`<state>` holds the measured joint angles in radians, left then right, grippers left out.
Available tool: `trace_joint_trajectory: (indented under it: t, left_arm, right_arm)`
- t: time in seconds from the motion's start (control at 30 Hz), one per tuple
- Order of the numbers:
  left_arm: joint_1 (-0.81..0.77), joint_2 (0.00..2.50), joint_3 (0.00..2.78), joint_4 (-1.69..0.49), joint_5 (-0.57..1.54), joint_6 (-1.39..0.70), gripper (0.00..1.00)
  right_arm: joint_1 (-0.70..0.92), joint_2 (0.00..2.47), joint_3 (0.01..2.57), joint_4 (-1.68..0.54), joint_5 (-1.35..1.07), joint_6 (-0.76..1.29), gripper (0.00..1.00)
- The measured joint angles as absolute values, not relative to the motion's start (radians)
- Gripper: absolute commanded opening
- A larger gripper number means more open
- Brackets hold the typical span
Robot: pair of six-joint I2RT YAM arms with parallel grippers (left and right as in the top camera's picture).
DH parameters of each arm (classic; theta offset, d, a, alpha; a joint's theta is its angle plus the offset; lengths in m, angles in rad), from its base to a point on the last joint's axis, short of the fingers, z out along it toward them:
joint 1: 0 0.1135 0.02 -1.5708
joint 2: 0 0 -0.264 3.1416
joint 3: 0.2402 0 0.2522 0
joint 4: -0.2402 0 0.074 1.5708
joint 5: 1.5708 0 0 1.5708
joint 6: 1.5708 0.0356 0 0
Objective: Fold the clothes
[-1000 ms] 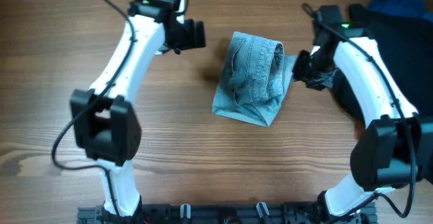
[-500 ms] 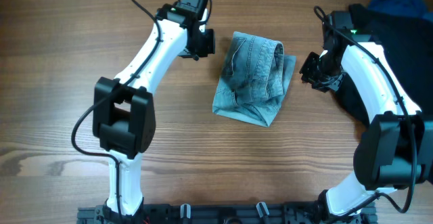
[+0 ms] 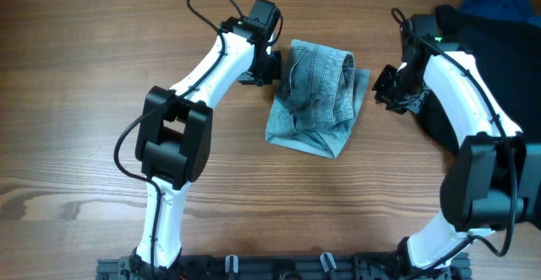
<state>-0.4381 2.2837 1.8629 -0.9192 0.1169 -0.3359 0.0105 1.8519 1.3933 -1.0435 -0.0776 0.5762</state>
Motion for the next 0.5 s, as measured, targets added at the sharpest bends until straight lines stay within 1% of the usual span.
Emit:
trace_joint_trajectory:
  t: [0.17, 0.5]
  left_arm:
    - [-0.437, 2.286, 1.863, -0.918, 0.072, -0.344, 0.04]
    - [-0.437, 2.323, 1.863, -0.926, 0.057, -0.366, 0.04]
  right_arm:
    - [0.010, 1.899, 1.393, -1.031, -0.077, 0.614, 0.22]
    - [0.010, 1.947, 1.390, -0.985, -0.089, 0.640, 0.22]
